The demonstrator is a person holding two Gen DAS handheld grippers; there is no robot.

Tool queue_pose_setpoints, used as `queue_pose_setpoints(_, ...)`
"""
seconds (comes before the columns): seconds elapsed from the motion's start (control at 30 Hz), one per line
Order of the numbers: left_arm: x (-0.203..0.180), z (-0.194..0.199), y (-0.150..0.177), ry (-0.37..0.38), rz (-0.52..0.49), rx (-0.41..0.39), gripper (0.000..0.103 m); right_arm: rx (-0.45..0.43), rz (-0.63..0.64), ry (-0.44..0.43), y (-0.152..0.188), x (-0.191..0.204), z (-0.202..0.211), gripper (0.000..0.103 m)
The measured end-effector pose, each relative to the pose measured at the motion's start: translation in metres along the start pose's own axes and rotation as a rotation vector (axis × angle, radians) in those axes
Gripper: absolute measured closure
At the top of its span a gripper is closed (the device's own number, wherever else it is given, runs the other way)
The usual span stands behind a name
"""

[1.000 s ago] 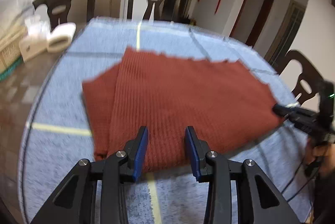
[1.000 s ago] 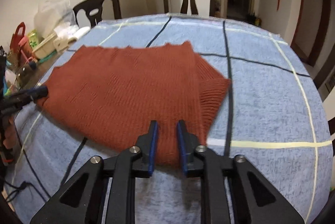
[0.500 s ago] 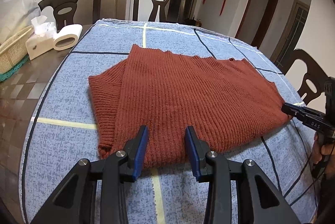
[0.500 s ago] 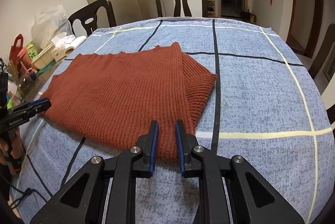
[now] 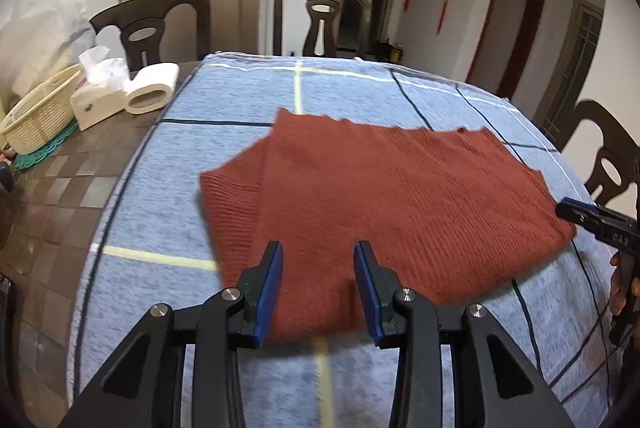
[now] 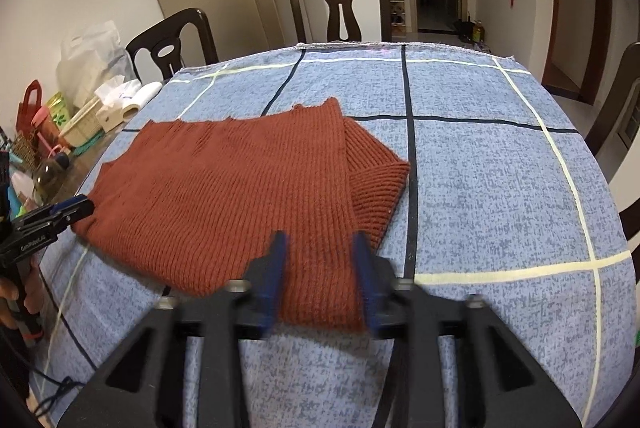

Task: Fold small clothes
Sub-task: 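Release the hem and press the folded sweater flat with both grippers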

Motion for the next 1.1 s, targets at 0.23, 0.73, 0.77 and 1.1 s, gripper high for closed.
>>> queue_pose_setpoints(0.23, 0.047, -0.014, -0.007, -0.064, 0.103, 0.0, 0.052, 0.046, -0.09, -0.04, -0.001, -0.019, -0.023, 0.048)
queue_pose_setpoints(0.73, 0.047, -0.036, 0.001, 0.1, 0.271, 0.048, 0.045, 0.016, -0.225, -0.171, -0.01, -0.027, -0.039, 0.047)
queue_pose_setpoints(0.77, 0.045, -0.037, 0.002, 0.105, 0.267, 0.045, 0.045, 0.016, -0.228, -0.187, -0.009, -0.025, -0.038, 0.047)
queue_pose_setpoints(1.1, 0.033, -0.044, -0.003, 0.039, 0.187, 0.047, 0.06, 0.017, -0.25, -0.189, -0.013, -0.022, -0.047, 0.072)
Point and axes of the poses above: each gripper's, at about its wrist camera, not at the fingertips, and z roughly against the way its jaws point, x to its left, y to its underside, the point moved 7 cm from there along -z, roughly the way its jaws point, and after that the axes turned 12 degrees about -x, right-handed, at the moved point
